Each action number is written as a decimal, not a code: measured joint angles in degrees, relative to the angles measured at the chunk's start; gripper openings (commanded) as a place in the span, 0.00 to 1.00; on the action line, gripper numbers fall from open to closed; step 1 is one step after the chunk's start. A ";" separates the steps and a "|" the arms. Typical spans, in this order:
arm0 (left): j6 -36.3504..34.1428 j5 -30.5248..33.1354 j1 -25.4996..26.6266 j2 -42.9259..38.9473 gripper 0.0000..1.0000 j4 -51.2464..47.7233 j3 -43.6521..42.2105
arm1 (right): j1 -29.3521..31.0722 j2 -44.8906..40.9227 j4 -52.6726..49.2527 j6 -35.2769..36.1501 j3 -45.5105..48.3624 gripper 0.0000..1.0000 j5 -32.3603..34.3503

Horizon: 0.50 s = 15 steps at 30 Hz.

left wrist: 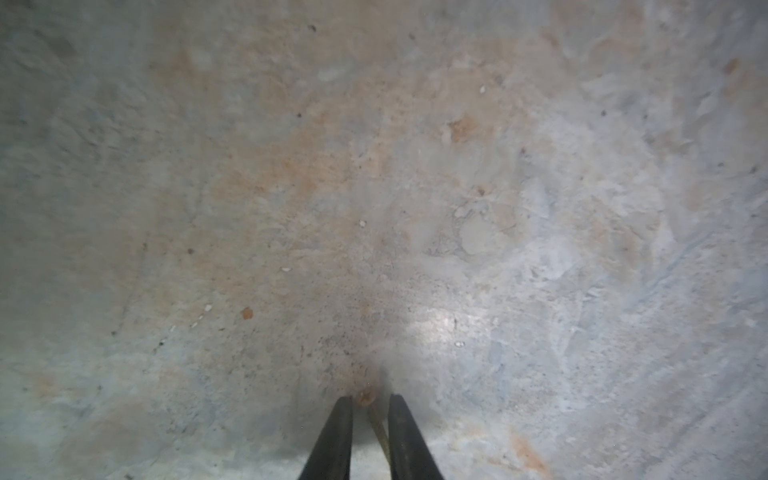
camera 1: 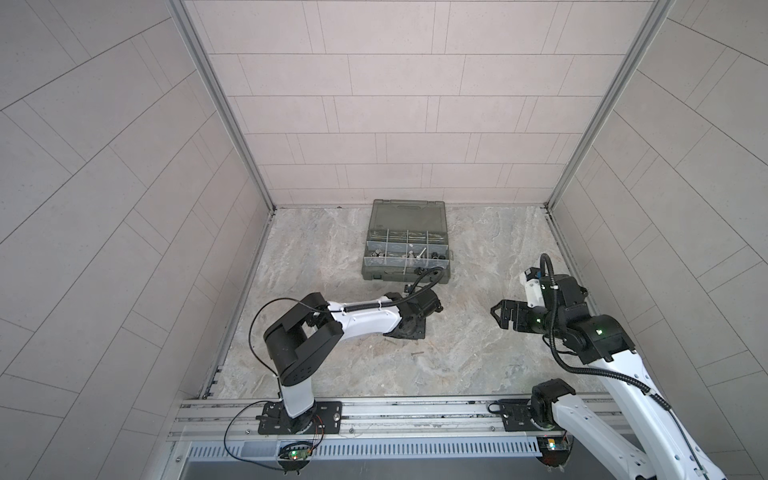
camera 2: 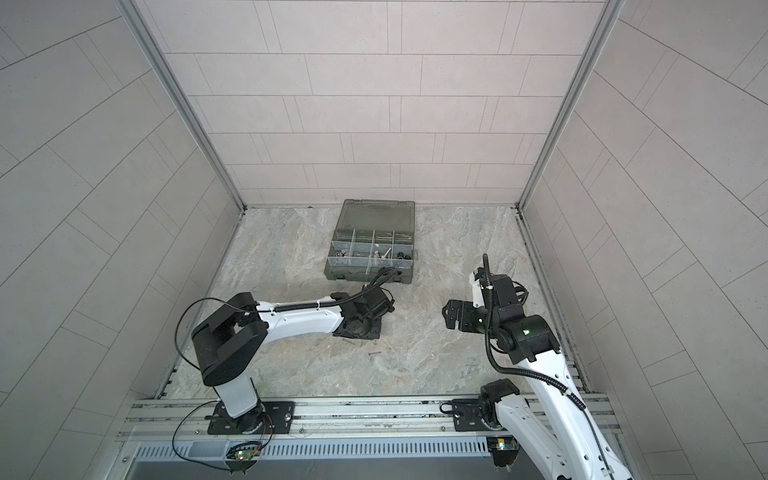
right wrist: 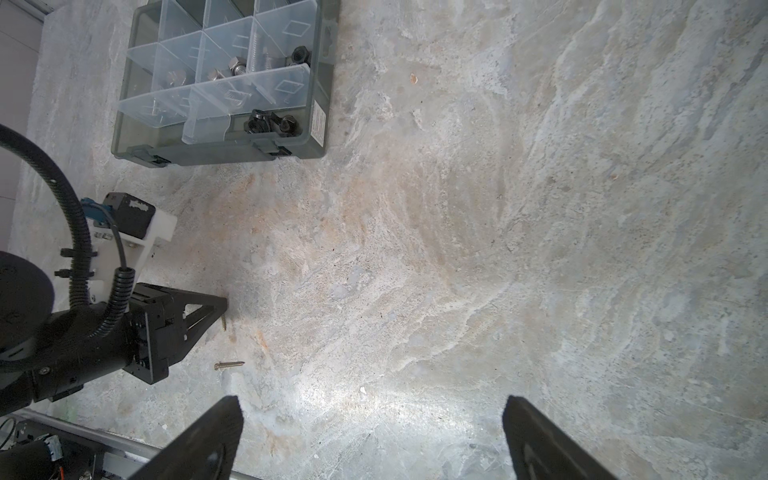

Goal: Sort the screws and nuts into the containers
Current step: 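Lower the left gripper and close on another brass screw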

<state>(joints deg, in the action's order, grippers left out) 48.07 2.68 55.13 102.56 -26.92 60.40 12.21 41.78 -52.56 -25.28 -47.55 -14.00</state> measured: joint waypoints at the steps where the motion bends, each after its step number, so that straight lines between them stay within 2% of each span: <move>1: 0.02 -0.17 0.00 0.13 0.21 0.04 0.15 | 0.00 -0.07 -0.02 0.00 0.00 0.99 0.00; 6: 0.20 -0.57 0.00 0.57 0.12 0.11 0.48 | 0.00 -0.33 -0.02 0.00 0.00 0.99 0.00; 15: 0.11 -1.29 -0.02 1.18 0.03 -0.04 1.40 | 0.00 -0.55 -0.02 0.00 0.00 0.99 0.00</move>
<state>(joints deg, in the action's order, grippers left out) 48.18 1.39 55.11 103.74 -26.96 61.80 12.21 41.23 -52.58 -25.28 -47.55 -14.00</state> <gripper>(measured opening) 0.079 0.993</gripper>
